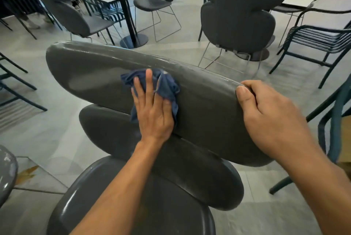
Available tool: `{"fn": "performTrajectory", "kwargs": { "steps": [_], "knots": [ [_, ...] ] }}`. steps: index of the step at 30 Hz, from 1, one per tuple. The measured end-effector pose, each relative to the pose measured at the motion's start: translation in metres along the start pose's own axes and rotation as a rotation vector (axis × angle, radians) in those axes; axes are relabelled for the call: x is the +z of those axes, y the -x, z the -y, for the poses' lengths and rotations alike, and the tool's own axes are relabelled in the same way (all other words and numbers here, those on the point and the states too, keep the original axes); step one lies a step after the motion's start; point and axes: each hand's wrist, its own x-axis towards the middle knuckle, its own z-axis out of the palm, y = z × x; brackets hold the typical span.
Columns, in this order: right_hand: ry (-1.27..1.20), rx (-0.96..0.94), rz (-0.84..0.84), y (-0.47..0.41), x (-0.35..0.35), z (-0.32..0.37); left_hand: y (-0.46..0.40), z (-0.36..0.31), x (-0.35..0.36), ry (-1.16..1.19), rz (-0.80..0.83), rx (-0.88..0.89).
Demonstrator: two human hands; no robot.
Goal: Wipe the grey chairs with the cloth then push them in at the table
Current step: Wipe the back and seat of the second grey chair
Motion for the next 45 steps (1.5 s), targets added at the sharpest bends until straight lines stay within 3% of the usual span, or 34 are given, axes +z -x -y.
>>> {"fn": "performTrajectory", "kwargs": {
  "steps": [4,7,10,14,18,23,24,28,30,33,36,39,41,45],
  "knots": [
    [0.033,0.004,-0.094,0.002,0.012,-0.001,-0.028,-0.055,0.001,0.05,-0.013,0.122],
    [0.013,-0.005,-0.147,0.002,0.014,-0.004,-0.002,-0.094,0.005,0.094,0.06,0.283],
    [-0.09,-0.018,-0.18,0.006,0.016,-0.011,0.03,-0.073,0.007,0.035,0.106,0.329],
    [-0.279,-0.003,-0.209,0.019,0.019,-0.023,0.03,-0.02,0.003,-0.079,0.057,0.118],
    [-0.319,0.013,-0.269,0.025,0.027,-0.026,0.007,-0.051,0.008,0.054,-0.007,-0.046],
    [-0.285,0.01,-0.367,0.026,0.04,-0.027,0.033,-0.063,0.013,0.022,0.092,0.282],
    [-0.292,0.016,-0.389,0.027,0.043,-0.028,0.027,-0.055,0.012,0.001,0.071,0.268],
    [-0.324,0.043,-0.42,0.031,0.047,-0.031,-0.025,-0.071,0.01,0.095,-0.134,-0.081],
    [-0.352,0.048,-0.426,0.031,0.047,-0.031,-0.029,-0.1,0.012,0.117,-0.13,-0.027],
    [-0.45,0.05,-0.419,0.032,0.046,-0.032,0.013,-0.13,0.013,0.143,0.004,0.217],
    [-0.581,0.093,-0.407,0.04,0.047,-0.038,0.044,-0.098,0.015,0.079,0.097,0.359],
    [-0.671,0.153,-0.379,0.052,0.048,-0.046,0.024,-0.065,0.012,0.042,0.029,0.155],
    [-0.735,0.182,-0.37,0.057,0.048,-0.047,0.001,-0.079,0.011,0.082,-0.02,0.04],
    [-0.882,0.212,-0.377,0.059,0.047,-0.047,-0.009,-0.143,0.014,0.131,-0.021,0.154]
  ]
}}
